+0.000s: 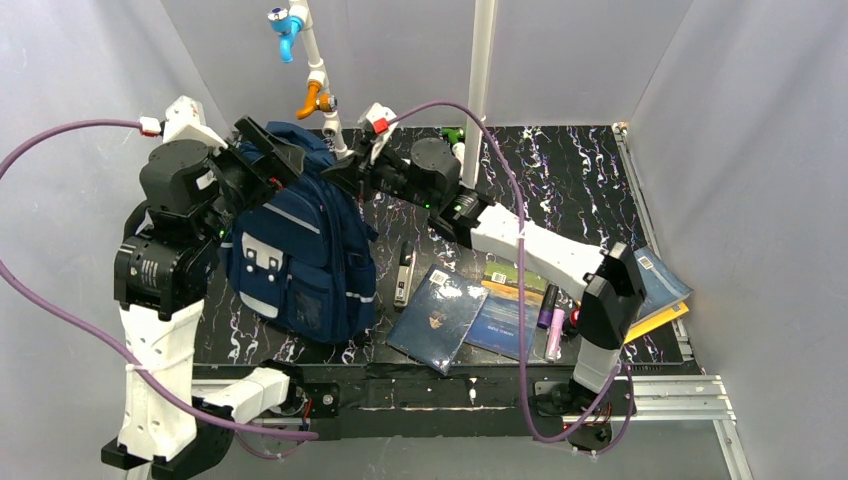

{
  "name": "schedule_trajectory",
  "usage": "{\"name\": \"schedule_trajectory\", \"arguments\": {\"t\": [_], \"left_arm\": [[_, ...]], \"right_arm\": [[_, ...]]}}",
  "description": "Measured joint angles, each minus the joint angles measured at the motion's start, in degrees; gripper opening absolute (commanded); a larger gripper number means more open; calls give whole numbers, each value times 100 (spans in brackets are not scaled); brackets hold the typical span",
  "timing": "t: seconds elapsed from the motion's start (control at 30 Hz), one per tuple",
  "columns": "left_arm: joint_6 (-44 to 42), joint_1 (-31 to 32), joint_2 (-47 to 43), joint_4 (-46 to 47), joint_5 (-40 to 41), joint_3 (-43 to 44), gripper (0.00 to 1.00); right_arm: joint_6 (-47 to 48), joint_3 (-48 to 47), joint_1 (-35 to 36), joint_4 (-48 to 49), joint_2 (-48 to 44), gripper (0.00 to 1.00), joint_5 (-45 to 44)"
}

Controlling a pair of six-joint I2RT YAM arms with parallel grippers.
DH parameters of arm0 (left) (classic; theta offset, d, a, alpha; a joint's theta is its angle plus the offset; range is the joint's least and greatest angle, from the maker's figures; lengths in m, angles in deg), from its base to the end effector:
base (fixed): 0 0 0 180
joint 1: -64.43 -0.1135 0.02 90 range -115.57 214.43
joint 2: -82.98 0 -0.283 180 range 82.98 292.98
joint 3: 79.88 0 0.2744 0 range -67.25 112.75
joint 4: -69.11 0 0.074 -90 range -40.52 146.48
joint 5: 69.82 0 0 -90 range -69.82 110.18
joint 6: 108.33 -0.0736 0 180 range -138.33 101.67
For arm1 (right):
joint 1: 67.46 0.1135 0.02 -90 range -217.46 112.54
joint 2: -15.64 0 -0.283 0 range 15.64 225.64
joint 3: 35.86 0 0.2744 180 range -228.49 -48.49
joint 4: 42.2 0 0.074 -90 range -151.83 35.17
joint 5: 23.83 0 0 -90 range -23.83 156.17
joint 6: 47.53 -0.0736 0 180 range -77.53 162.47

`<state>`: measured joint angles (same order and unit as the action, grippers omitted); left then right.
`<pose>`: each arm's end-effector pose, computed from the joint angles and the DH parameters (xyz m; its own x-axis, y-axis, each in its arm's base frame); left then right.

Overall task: Pack the student bag
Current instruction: Pick up the student bag at the center of the board.

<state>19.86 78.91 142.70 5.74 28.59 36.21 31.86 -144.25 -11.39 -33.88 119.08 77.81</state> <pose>0.1721 -0.0333 0.5685 -0.1588 -0.5907 -0.7911 0.0110 0.8002 -0.5997 0.2675 0.4243 0.4460 -0.0439 0.2579 -0.9652 -0.9301 0.3421 0.1337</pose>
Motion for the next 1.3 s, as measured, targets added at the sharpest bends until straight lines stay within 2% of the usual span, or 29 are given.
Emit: {"name": "schedule_trajectory", "arguments": {"t": [0.13,0.27,0.37,0.5,0.67,0.87,0.93,1.03,1.2,1.3], "left_arm": [[-470,-9,315,-313,328,444,89],[-988,-201,835,-514,474,1263,94],[-1075,-715,1213,-542,170,1626,91],[-870,-1427,1508,-472,-616,1314,86],[-273,-1637,1462,-138,-1303,278,76],[531,-1663,820,369,-1375,-595,61],[754,-1661,581,396,-1360,-647,50],[1261,-1661,354,393,-1340,-643,40],[3088,-1663,560,184,-1360,-839,40],[3536,-1665,721,267,-1495,-852,31]], "right_arm": [[293,544,-55,4,-476,1,170],[553,595,-96,-133,-748,1,584],[691,656,-140,-164,-927,1,892],[754,988,-308,-188,-1274,1,1174],[750,1137,-511,-210,-1423,1,1316],[752,1158,-538,-229,-1425,1,1388],[750,1158,-538,-192,-1425,1,1429],[739,1158,-538,-177,-1425,1,1449],[643,1158,-538,-146,-1408,1,1508],[627,1158,-544,-151,-1401,1,1515]]}}
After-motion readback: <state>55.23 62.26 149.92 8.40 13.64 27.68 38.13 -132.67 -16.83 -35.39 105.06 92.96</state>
